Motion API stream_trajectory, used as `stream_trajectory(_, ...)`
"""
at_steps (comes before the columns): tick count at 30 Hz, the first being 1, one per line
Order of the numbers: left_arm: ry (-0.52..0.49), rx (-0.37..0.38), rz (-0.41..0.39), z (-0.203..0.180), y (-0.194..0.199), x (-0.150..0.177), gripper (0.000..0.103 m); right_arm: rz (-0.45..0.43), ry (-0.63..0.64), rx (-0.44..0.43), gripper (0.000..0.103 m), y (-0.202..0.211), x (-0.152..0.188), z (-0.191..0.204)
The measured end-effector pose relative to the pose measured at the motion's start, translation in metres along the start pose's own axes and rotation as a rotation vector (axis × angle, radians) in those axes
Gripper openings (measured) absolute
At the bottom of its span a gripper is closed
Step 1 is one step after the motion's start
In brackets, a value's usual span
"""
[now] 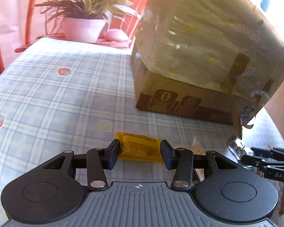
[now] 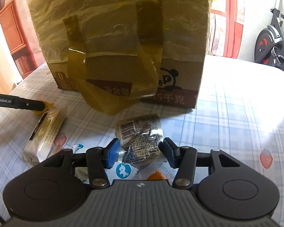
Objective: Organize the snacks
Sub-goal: 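Grasp the yellow snack packet with the left tool while the right tool grasps the silver packet, then lift both held packets up over the box opening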
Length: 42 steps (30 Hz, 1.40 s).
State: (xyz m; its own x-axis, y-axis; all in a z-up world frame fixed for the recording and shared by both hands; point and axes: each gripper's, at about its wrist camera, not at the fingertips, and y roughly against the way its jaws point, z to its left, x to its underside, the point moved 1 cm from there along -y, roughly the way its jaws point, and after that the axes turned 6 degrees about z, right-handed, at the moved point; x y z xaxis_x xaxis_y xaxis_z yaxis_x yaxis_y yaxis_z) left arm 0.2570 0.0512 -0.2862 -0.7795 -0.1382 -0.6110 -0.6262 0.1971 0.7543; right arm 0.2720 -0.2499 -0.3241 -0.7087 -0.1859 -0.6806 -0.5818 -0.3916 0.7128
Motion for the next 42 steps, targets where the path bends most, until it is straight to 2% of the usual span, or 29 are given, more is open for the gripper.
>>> stream_trajectory(11, -0.003, 0.040, -0.093, -0.013, 0.030, -0.004, 0.049, -0.048, -0.009, -0.004, 0.046, 0.016, 0.002, 0.005)
stream_trajectory(20, -0.023, 0.075, -0.110, -0.027, 0.041, -0.005, 0.049, -0.110, -0.052, 0.033, 0.046, 0.042, 0.003, -0.007)
stream_trajectory(27, -0.036, 0.087, -0.114, -0.031, 0.050, -0.002, 0.049, -0.107, -0.089, 0.065, 0.046, 0.054, 0.012, -0.022)
stream_trajectory(31, -0.051, 0.096, -0.133, -0.037, 0.058, -0.005, 0.049, -0.134, -0.123, 0.062, 0.046, 0.066, 0.018, -0.028)
stream_trajectory(36, -0.092, 0.112, -0.194, -0.048, 0.077, -0.019, 0.049, -0.220, -0.123, 0.055, 0.046, 0.098, 0.010, -0.031)
stream_trajectory(42, -0.165, 0.151, -0.293, -0.072, 0.106, -0.048, 0.049, -0.357, -0.088, 0.039, 0.046, 0.138, -0.024, -0.028)
